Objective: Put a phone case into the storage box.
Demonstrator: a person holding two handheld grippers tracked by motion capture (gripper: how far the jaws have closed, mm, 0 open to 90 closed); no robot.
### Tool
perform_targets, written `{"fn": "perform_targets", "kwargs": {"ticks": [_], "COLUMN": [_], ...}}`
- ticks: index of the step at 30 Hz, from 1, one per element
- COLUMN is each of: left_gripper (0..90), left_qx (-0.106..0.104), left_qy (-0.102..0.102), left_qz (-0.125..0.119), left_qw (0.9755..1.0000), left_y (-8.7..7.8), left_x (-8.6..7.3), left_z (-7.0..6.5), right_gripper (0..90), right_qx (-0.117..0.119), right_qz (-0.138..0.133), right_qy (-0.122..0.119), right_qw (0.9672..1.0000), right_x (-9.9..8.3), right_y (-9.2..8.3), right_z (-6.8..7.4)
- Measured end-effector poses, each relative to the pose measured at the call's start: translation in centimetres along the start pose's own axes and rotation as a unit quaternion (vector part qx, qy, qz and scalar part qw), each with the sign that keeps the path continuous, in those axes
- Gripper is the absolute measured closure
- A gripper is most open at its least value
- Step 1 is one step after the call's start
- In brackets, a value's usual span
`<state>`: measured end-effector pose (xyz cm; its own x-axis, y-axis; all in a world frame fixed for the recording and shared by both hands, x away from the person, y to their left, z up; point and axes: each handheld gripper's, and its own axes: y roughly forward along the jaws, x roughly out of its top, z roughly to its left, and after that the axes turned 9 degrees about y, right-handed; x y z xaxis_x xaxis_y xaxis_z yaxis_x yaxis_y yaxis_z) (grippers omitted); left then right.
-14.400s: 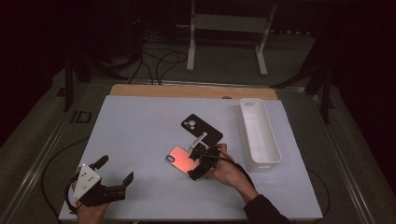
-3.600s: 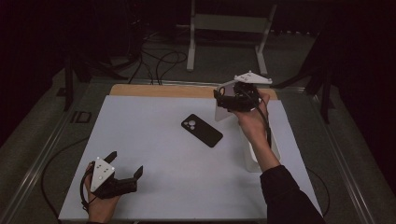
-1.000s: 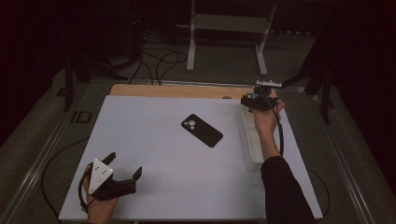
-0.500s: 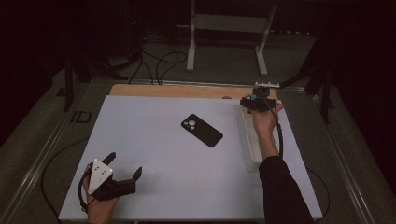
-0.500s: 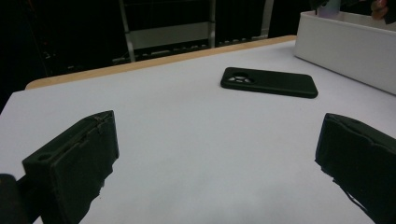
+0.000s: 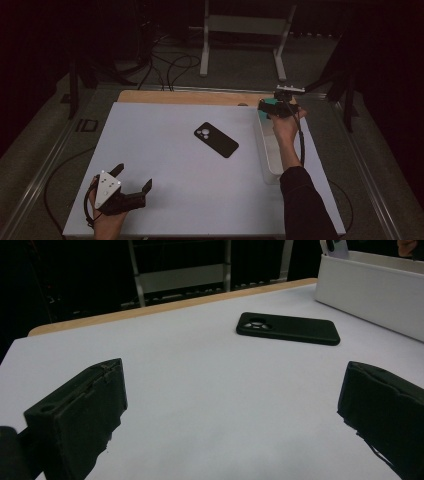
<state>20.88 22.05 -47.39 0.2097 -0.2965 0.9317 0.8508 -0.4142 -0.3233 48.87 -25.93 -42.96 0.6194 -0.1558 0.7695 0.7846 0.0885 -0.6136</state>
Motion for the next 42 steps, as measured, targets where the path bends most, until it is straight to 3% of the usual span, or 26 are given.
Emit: {"fn": "perform_targets", "kwargs": {"ticks": [4, 13, 18, 20, 25, 31, 33, 37, 42], "left_gripper": [0.0, 0.0, 0.0, 0.0, 0.0, 0.0, 0.0, 0.0, 0.0], "left_qx": [0.0, -0.001, -0.001, 0.0, -0.002, -0.002, -0.002, -0.001, -0.004], "left_qy": [0.0, 0.0, 0.0, -0.001, 0.003, 0.002, 0.001, 0.002, 0.004], "left_qz": [0.001, 0.001, 0.003, 0.004, 0.006, 0.006, 0.006, 0.005, 0.006], "left_qw": [1.0, 1.0, 1.0, 1.0, 1.0, 1.0, 1.0, 1.0, 1.0], "left_y": [0.0, 0.3, 0.3, 0.3, 0.4, 0.4, 0.3, 0.3, 0.4], "left_x": [0.0, 0.0, -0.1, -0.1, -0.1, -0.1, -0.1, 0.0, 0.0], "left_z": [0.0, 0.0, 0.0, 0.0, -0.2, -0.2, -0.2, -0.2, -0.4], "right_gripper": [9.3, 9.5, 9.5, 9.5, 9.5, 9.4, 9.4, 9.0, 8.4], "right_qx": [-0.002, 0.021, 0.056, 0.077, 0.112, 0.163, 0.168, 0.184, 0.201], "right_qz": [-0.007, -0.006, -0.004, -0.003, -0.005, 0.003, 0.004, 0.009, 0.021], "right_qy": [-0.001, -0.009, -0.002, 0.002, -0.019, -0.059, -0.062, -0.091, -0.103], "right_qw": [1.0, 0.9997, 0.9984, 0.997, 0.9936, 0.9848, 0.9838, 0.9787, 0.974], "right_x": [0.2, 0.2, 0.0, -0.4, -1.1, -2.0, -2.2, -2.6, -3.0], "right_y": [-0.2, -1.2, -2.1, -2.4, -3.4, -4.7, -4.8, -5.1, -5.2], "right_z": [0.0, 0.4, 0.8, 1.3, 2.6, 4.6, 4.9, 5.9, 6.8]}}
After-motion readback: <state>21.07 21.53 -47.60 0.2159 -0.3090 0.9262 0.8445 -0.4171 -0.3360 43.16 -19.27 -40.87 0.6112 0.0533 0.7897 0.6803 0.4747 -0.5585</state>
